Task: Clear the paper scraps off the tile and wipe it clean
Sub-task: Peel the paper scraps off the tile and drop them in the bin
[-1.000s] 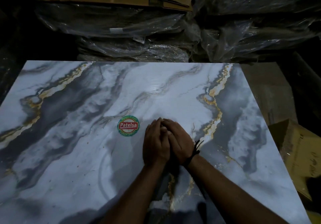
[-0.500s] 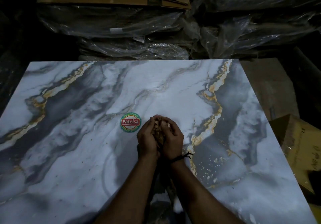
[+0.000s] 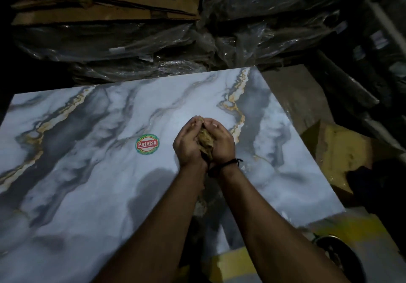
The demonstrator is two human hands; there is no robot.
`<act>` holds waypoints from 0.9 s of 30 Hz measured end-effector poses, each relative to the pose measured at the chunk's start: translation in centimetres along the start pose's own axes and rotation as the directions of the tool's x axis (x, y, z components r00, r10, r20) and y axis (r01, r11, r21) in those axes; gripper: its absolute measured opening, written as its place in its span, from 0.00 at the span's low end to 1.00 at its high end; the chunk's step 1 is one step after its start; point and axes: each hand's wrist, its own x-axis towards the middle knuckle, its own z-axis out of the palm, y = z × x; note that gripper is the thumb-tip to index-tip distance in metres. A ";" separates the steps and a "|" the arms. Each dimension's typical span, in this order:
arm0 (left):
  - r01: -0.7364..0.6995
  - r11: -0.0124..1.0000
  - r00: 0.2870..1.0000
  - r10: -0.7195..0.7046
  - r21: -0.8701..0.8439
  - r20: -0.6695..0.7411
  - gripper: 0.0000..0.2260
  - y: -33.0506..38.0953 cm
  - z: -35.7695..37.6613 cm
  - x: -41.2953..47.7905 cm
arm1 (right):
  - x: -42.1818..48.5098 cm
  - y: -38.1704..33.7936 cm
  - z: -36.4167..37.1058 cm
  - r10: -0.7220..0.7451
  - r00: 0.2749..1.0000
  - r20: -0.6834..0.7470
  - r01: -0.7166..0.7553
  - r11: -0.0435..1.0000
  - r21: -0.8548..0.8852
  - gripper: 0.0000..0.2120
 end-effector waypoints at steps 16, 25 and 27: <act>0.256 0.933 0.890 -0.330 0.254 0.316 0.08 -14.1 7.0 -18.5 | -12.8 -11.1 -18.1 -0.189 0.926 -0.326 0.273 0.934 0.232 0.10; 0.286 0.824 0.788 -0.493 0.489 0.369 0.06 -28.3 9.0 -30.0 | -21.4 -16.1 -34.2 -0.248 0.818 -0.519 0.420 0.874 0.245 0.04; 0.306 0.797 0.742 -0.543 0.521 0.394 0.06 -32.0 9.4 -32.2 | -23.0 -17.1 -38.0 -0.243 0.779 -0.577 0.448 0.861 0.242 0.05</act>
